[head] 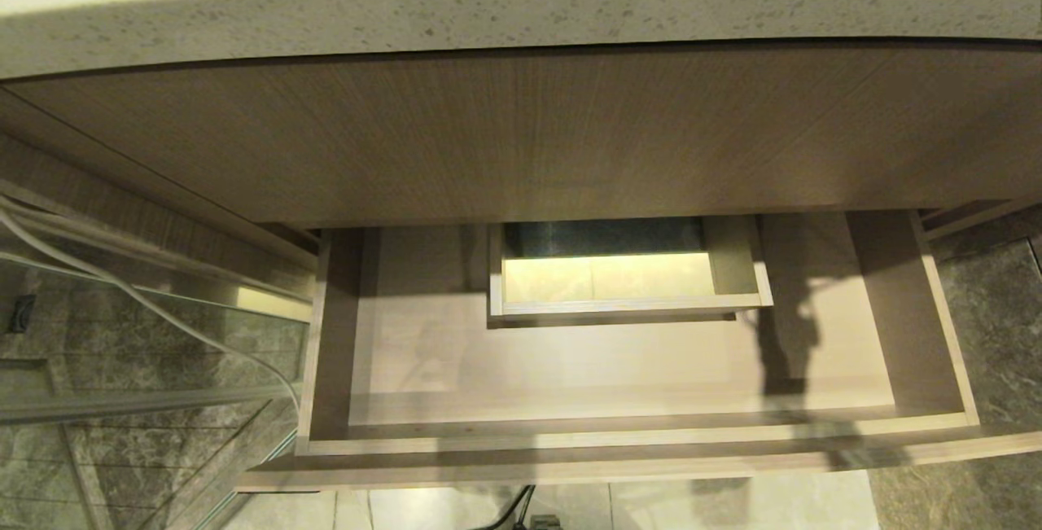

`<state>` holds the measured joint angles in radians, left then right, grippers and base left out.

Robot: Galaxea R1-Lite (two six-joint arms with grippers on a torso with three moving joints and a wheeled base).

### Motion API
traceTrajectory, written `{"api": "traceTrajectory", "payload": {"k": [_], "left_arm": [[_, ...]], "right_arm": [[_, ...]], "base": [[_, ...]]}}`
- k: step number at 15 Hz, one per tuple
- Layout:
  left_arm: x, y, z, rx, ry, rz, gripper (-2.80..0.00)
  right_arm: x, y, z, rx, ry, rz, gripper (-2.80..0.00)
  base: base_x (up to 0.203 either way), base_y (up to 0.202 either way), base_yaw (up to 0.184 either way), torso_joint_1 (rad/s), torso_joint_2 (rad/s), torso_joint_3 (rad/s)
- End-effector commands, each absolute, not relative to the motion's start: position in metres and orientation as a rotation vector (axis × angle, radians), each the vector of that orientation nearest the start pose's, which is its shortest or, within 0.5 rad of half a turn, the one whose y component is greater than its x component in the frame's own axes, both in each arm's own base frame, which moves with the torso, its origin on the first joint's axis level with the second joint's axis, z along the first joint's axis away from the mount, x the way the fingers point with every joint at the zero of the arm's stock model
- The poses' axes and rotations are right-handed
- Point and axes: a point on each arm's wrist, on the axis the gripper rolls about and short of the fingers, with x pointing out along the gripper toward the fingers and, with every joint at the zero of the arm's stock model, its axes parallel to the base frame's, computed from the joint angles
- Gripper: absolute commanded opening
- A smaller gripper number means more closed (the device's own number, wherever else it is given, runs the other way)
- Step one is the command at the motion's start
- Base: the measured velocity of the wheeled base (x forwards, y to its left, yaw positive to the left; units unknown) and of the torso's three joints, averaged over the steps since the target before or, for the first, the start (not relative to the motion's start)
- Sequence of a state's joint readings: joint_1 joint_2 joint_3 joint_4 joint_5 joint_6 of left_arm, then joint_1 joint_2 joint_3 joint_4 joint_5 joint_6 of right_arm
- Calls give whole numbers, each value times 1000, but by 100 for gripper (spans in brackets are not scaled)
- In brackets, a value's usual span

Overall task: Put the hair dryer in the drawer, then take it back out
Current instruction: Place it on the countertop

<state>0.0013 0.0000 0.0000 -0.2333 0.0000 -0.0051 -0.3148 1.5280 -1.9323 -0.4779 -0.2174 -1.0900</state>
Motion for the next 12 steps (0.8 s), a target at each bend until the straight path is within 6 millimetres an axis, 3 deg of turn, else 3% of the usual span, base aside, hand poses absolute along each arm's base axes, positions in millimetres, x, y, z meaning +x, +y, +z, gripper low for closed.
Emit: {"api": "traceTrajectory", "payload": {"k": [1, 2, 8, 11, 12], "left_arm": [[-22, 0, 88, -4, -195, 1, -280], [-22, 0, 88, -5, -195, 1, -280], [-22, 0, 88, -6, -195, 1, -280], [-22, 0, 88, -6, -195, 1, -280], [-22, 0, 88, -6, -195, 1, -280]], "right_arm": [[185, -72, 510, -1059, -476, -940, -280], [186, -72, 510, -1056, -475, -941, 0], [183, -71, 511, -1053, -480, -945, 0], [164, -64, 515, -1067, -495, -949, 0], [154, -60, 515, -1072, -484, -941, -280]], "base": [[0, 0, 0, 0, 0, 0], [0, 0, 0, 0, 0, 0], [0, 0, 0, 0, 0, 0], [0, 0, 0, 0, 0, 0], [0, 0, 0, 0, 0, 0]]}}
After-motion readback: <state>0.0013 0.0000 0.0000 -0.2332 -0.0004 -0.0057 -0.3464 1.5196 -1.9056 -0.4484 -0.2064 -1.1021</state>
